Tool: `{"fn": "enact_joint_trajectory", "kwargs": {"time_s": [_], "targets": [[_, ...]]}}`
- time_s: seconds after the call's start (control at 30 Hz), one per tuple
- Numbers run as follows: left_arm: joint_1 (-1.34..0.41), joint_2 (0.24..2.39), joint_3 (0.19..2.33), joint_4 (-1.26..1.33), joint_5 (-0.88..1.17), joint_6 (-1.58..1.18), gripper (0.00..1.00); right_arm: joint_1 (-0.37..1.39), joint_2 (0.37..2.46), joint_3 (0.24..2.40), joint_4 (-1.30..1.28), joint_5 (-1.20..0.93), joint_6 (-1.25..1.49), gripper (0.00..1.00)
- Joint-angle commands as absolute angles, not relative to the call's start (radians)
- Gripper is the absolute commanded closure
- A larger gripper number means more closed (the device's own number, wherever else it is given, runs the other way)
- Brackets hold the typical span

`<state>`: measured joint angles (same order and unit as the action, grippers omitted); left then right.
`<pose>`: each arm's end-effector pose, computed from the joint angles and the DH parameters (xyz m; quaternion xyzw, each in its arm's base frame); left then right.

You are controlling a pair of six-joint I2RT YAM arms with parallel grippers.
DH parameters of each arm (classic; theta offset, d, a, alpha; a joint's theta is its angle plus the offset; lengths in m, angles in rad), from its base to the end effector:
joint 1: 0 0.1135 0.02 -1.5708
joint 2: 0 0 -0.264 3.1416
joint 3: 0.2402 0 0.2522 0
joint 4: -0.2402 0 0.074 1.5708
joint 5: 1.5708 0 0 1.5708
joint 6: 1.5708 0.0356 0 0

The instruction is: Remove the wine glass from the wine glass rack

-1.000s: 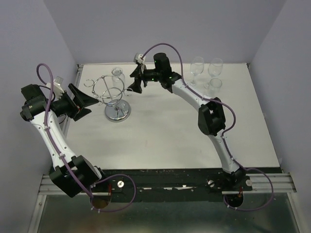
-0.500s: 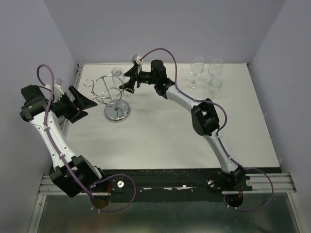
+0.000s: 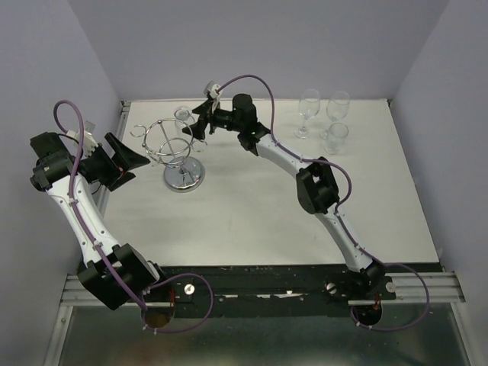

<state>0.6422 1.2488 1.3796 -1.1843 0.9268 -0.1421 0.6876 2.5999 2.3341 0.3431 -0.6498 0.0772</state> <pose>0.1922 0.1082 0.3725 -0.2248 0.8428 -0.3621 0.3286 0.4503 0.3977 0.2511 -0.4169 0.5436 0.4607 0.5644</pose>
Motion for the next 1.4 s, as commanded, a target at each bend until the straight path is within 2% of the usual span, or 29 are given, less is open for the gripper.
{"fn": "enact_joint_trajectory", "kwargs": {"time_s": [0.0, 0.1, 0.2, 0.4, 0.6, 0.87, 1.17, 1.3, 1.37], "targets": [[0.657, 1.236, 1.37, -1.154, 0.914, -0.156, 0.01, 0.703, 2.631, 2.372, 0.364, -0.592, 0.084, 0.01], [0.66, 1.233, 1.361, -1.154, 0.917, -0.16, 0.01, 0.704, 2.631, 2.368, 0.364, -0.574, 0.087, 0.04], [0.66, 1.232, 1.358, -1.155, 0.925, -0.161, 0.01, 0.706, 2.628, 2.368, 0.362, -0.587, 0.077, 0.0], [0.66, 1.229, 1.348, -1.138, 0.936, -0.178, 0.01, 0.718, 2.62, 2.369, 0.33, -0.595, 0.028, 0.0], [0.663, 1.226, 1.353, -1.082, 0.943, -0.196, 0.01, 0.718, 2.481, 2.169, 0.336, -0.566, -0.067, 0.0], [0.661, 1.203, 1.321, -0.848, 0.96, -0.331, 0.01, 0.71, 2.297, 1.978, 0.282, -0.493, -0.149, 0.0], [0.657, 1.219, 1.465, -0.86, 0.749, -0.03, 0.01, 0.621, 2.014, 1.655, 0.115, -0.564, -0.15, 0.0], [0.629, 1.259, 1.474, -0.919, 0.567, 0.103, 0.01, 0.614, 1.944, 1.667, 0.002, -0.589, -0.167, 0.06], [0.623, 1.249, 1.454, -0.908, 0.528, 0.179, 0.01, 0.63, 1.945, 1.71, -0.038, -0.453, -0.137, 0.11]]}}
